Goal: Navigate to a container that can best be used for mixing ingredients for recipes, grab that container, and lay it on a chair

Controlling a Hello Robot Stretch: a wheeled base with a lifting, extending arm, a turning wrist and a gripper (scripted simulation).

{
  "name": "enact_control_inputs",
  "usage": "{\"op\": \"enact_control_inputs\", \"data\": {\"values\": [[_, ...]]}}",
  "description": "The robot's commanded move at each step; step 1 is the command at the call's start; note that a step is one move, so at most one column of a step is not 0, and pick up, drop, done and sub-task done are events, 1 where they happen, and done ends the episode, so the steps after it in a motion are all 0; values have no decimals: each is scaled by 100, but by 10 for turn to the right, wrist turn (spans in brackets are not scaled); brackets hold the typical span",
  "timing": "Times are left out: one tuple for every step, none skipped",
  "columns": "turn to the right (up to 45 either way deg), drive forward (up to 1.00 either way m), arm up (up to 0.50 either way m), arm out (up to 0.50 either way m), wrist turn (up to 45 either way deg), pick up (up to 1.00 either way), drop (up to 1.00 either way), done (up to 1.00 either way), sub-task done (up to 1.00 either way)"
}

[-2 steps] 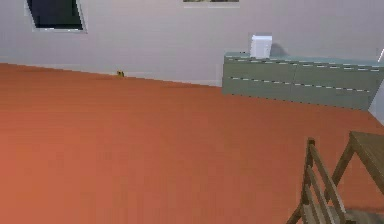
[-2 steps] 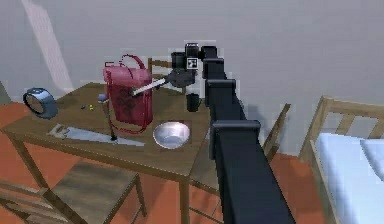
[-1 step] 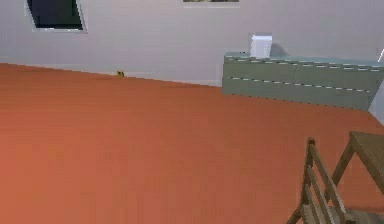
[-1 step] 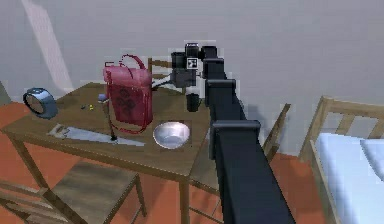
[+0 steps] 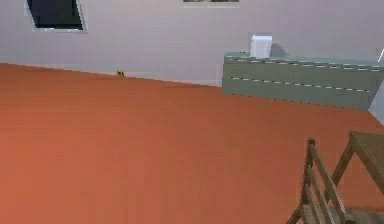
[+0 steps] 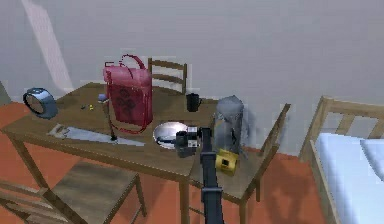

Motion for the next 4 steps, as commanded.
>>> {"op": "enact_control_inputs", "data": {"values": [[0,0,0,0,0,100,0,0,0],[0,0,10,0,0,0,0,0,0],[0,0,18,0,0,0,0,0,0],[0,0,0,0,-450,0,0,0,0]]}}
